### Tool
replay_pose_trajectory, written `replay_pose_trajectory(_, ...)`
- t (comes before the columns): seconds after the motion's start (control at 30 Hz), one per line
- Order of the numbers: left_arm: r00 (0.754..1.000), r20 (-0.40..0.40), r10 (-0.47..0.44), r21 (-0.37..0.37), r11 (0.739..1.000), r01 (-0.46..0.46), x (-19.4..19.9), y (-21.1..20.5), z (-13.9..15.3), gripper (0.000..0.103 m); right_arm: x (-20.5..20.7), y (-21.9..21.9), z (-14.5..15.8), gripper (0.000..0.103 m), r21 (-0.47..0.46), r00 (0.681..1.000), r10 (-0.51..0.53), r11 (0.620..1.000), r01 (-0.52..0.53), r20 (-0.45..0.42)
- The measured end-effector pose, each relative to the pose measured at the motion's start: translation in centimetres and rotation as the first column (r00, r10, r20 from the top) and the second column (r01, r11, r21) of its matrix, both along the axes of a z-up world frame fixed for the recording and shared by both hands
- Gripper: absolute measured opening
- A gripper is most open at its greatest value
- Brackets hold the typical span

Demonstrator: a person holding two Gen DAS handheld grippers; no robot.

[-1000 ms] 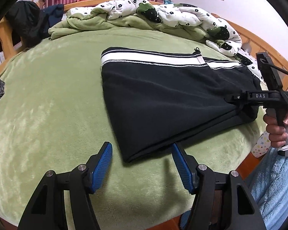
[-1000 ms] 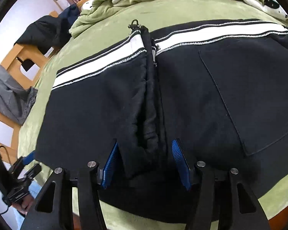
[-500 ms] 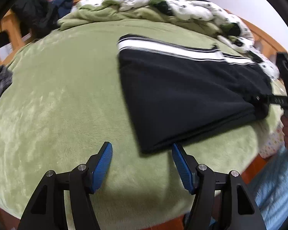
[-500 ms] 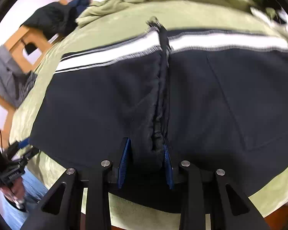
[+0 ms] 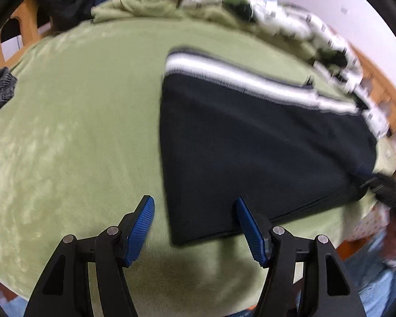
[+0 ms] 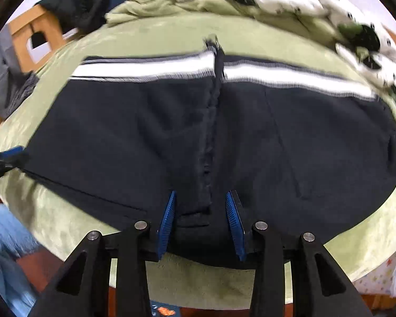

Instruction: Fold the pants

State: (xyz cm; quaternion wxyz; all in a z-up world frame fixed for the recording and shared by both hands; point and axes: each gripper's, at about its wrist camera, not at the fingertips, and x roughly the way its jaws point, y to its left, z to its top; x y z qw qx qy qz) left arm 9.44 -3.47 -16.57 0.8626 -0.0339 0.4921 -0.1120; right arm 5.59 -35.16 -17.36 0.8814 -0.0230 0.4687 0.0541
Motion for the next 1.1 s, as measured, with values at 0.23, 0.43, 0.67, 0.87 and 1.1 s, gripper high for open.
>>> replay_pose_trajectory(0.23, 0.996, 0.081, 0.022, -0.028, 0.999, -0.020, 0.1, 0.8, 2.5, 0.062, -3.2, -8.7, 7.4, 0.062, 0.170, 0.967, -0.169, 0.976, 0.137, 0.189)
replay_pose_trajectory(0.43, 0.992, 0.101, 0.078, -0.077, 0.995, -0.071, 2.6, 1.9, 2.7, 0.062, -4.2, -20.8, 9.1, 0.083, 0.170, 0.859, -0.428, 0.903, 0.394, 0.282)
replay_pose_trajectory(0.67, 0.991, 0.058, 0.122, -0.095, 0.989, -0.116, 6.5, 2.8, 1.3, 0.062, -1.6, -30.3, 1.2, 0.083, 0.329, 0.817, -0.568, 0.794, 0.512, 0.100)
replay_pose_trajectory(0.87, 0.996, -0.004, 0.093, -0.167, 0.982, -0.092, 10.2, 3.9, -0.1, 0.061, 2.0, -31.9, -2.2, 0.083, 0.524, 0.813, -0.580, 0.711, 0.469, 0.059)
replay_pose_trajectory(1.1, 0.994, -0.101, 0.047, -0.366, 0.927, -0.081, 12.6, 5.2, -2.9, 0.050, 7.1, -32.3, -2.8, 0.083, 0.481, 0.797, -0.602, 0.714, 0.509, 0.050)
